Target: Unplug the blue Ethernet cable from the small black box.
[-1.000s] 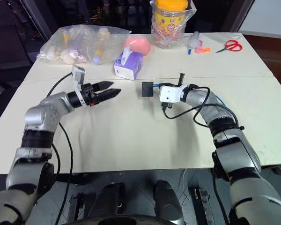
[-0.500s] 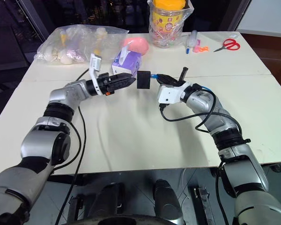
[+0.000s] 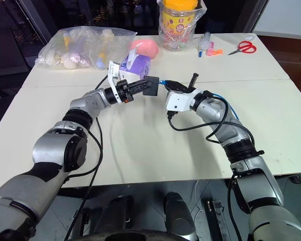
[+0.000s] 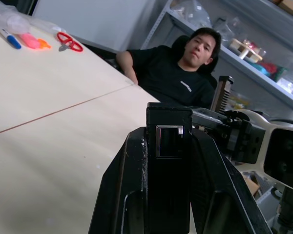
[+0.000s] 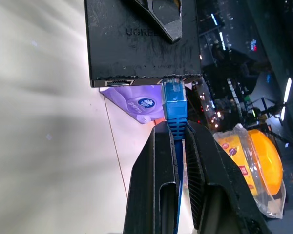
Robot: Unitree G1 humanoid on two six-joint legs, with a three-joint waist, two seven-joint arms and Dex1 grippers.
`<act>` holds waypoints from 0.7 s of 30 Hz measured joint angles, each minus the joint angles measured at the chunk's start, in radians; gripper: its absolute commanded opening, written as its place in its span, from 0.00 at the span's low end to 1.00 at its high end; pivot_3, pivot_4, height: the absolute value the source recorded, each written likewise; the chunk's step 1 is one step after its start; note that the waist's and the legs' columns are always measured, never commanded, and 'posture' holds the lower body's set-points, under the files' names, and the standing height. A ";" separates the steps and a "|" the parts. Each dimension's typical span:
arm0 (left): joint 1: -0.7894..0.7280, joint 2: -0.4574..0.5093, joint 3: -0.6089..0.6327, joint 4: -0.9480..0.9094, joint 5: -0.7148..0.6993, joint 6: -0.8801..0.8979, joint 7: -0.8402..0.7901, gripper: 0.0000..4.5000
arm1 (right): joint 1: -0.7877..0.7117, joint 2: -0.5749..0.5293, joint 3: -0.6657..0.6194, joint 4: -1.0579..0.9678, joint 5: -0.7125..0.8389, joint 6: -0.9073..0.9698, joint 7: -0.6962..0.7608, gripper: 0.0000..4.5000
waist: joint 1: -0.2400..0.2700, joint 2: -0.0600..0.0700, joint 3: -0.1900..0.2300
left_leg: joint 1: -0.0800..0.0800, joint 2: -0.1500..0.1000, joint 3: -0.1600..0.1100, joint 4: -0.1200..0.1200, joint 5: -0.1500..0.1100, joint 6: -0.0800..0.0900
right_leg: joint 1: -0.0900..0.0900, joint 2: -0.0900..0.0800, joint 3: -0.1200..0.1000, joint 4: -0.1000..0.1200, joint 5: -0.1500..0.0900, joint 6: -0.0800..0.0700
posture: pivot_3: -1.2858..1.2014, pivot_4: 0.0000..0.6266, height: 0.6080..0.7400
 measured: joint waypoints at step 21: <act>0.150 -0.113 0.161 -0.348 -0.231 0.448 0.017 0.11 | 0.398 0.493 -0.535 -0.781 1.404 1.067 -0.200 0.82 | 0.023 0.000 0.000 | 0.005 0.001 -0.003 0.002 0.000 0.000 | 0.004 0.000 -0.001 0.006 0.000 0.000 | 0.52 0.24 1.00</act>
